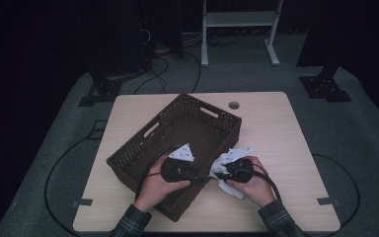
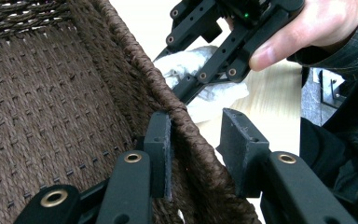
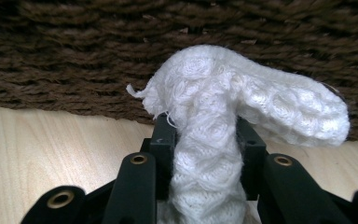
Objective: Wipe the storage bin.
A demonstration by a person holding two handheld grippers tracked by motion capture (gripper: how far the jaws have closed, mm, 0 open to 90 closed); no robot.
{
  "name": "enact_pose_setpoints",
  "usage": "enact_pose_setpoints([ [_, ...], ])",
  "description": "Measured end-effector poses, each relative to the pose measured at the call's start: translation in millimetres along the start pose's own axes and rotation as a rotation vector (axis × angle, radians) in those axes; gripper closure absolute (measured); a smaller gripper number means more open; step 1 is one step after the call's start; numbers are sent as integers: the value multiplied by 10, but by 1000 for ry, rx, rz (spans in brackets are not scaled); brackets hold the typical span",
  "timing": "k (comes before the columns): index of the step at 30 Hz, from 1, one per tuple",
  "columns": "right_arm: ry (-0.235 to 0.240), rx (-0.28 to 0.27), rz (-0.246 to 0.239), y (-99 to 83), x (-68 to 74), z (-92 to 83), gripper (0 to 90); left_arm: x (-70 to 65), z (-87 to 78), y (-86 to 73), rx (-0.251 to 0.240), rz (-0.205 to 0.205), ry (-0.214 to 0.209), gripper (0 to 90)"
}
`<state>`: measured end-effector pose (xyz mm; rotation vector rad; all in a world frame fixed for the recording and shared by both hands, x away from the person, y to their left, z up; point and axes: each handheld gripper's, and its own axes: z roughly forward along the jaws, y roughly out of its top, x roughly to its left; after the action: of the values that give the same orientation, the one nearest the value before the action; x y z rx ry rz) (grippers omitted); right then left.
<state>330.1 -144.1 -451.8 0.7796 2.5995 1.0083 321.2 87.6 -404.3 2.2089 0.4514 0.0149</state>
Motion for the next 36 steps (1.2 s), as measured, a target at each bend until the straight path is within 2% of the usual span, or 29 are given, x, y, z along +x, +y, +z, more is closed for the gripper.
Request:
enact_pose_setpoints([
  [14, 7, 37, 6, -63, -15, 119, 667, 2, 0, 5, 5, 0, -2, 636],
  [22, 7, 65, 4, -101, -16, 183, 667, 2, -35, 37, 21, 17, 4, 605],
  [29, 8, 65, 3, -105, -22, 182, 666, -8, -231, 88, -10, 22, 3, 566],
  [33, 6, 65, 4, -107, -21, 182, 666, -41, -365, 104, 9, 38, 9, 567],
  [36, 6, 64, 5, -109, -21, 181, 666, -61, -404, 74, 19, 37, 5, 574],
])
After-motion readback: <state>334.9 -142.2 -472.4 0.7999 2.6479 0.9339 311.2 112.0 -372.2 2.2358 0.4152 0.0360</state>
